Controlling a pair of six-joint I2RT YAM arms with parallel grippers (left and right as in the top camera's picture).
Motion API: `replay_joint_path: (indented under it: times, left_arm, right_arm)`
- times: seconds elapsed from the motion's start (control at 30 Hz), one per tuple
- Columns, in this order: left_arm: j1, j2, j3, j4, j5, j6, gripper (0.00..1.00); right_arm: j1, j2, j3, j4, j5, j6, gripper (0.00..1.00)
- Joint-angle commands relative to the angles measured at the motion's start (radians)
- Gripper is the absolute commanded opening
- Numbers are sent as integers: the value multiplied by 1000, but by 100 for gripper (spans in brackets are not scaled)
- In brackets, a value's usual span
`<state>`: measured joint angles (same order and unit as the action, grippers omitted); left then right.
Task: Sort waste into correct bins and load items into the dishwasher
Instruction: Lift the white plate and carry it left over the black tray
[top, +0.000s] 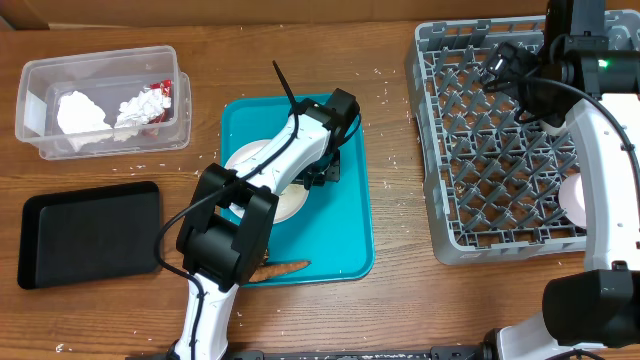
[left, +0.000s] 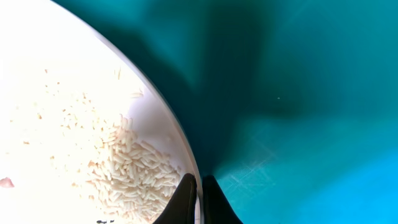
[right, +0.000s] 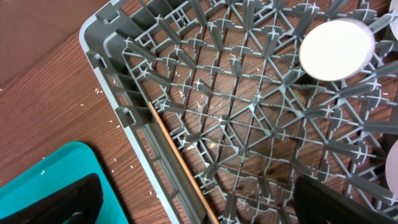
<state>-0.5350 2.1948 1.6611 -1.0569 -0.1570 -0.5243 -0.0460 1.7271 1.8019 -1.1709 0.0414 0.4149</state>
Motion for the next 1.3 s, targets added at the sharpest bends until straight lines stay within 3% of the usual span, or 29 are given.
replay_joint_path:
  times: [0.0, 0.5, 0.9, 1.1, 1.27]
  left_arm:
    - [-18, 10, -3, -21, -63, -32, 4]
    - [-59, 8, 42, -262, -325, -264, 4]
    - [-32, 2, 211, -418, -378, -311, 4]
    - [47, 0, 315, -491, -364, -311, 4]
    - [193, -2, 382, -533, -295, -311, 4]
  right_arm:
    - [0, -26, -2, 2, 10, 5, 100]
    - [0, -26, -2, 2, 10, 5, 100]
    - [0, -26, -2, 2, 10, 5, 100]
    - [0, -26, -2, 2, 10, 5, 100]
    - [0, -26, -2, 2, 10, 5, 100]
